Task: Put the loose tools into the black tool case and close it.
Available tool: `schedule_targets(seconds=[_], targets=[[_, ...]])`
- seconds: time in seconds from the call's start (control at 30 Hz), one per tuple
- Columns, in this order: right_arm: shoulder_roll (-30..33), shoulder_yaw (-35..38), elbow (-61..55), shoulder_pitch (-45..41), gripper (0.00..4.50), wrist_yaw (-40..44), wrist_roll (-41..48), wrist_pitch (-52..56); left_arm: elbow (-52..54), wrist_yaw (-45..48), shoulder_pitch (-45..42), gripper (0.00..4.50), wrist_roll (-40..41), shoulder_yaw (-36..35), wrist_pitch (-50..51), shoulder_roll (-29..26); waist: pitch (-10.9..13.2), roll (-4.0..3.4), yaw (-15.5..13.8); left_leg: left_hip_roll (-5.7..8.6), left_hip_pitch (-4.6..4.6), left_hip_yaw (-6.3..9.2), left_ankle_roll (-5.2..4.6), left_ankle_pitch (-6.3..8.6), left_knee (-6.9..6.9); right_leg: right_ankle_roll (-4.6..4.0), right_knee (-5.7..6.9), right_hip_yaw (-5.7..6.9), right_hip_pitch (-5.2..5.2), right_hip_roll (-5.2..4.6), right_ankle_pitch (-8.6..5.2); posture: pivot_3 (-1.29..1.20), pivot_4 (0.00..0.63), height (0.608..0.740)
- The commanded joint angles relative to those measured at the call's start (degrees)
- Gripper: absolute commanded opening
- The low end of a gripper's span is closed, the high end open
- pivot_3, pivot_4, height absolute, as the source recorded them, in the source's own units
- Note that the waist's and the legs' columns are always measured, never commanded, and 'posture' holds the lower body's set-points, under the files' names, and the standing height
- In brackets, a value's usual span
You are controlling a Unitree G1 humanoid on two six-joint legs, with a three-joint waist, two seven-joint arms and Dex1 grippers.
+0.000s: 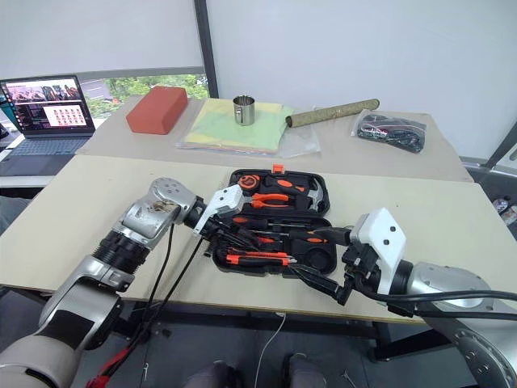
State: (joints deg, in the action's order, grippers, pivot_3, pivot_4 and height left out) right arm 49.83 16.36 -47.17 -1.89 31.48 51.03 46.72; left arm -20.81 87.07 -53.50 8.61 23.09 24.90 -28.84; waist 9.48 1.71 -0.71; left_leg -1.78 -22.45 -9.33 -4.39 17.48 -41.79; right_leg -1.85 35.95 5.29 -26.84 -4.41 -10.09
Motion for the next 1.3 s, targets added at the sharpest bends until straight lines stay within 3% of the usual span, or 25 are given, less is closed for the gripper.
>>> schedule_targets(seconds=[0.03,0.33,0.73,1.03,1.3], targets=[[-0.3,0.8,-0.5,-0.6,4.50,0.0,0.7,-1.0,1.6,2.3,-0.3,0.04,0.0,-0.7,-2.3,-2.0,0.0,0.00,0.0,0.00,0.00,0.00,0.00,0.00,0.00,0.00,0.00,0.00,0.00,0.00,0.00,0.00,0.150,0.740],[-0.4,1.4,-0.8,0.6,4.50,-0.2,0.7,-1.1,1.2,5.4,0.2,0.04,-1.5,0.9,-8.3,-9.2,0.0,-0.01,0.0,-0.01,0.01,0.00,0.00,0.00,0.00,0.00,-0.01,0.00,0.00,0.00,0.00,0.00,0.150,0.740],[-0.1,1.6,-0.3,0.5,4.50,0.0,0.8,-1.1,-2.6,0.5,2.4,0.04,-8.6,3.0,-16.0,-3.8,0.0,-0.01,-0.2,0.02,0.03,0.00,-0.06,0.03,-0.03,0.02,-0.05,0.02,0.08,-0.01,0.01,0.00,0.150,0.740],[-0.4,1.6,-0.9,1.8,4.50,-0.1,0.5,-1.3,0.1,5.4,-3.6,0.04,-1.3,-1.1,-8.4,-3.0,0.0,-0.01,-0.2,0.02,0.08,0.01,-0.11,0.06,-0.04,0.05,-0.05,0.04,0.16,-0.03,0.02,0.00,0.150,0.740],[-0.4,0.5,-0.6,1.1,4.50,-0.3,0.3,-1.3,-1.9,3.8,-1.8,0.04,-8.2,5.6,-16.4,0.9,0.0,-0.02,0.0,0.04,0.14,0.00,-0.12,0.07,-0.04,0.07,-0.08,0.01,0.23,-0.01,0.01,0.00,0.150,0.740]])
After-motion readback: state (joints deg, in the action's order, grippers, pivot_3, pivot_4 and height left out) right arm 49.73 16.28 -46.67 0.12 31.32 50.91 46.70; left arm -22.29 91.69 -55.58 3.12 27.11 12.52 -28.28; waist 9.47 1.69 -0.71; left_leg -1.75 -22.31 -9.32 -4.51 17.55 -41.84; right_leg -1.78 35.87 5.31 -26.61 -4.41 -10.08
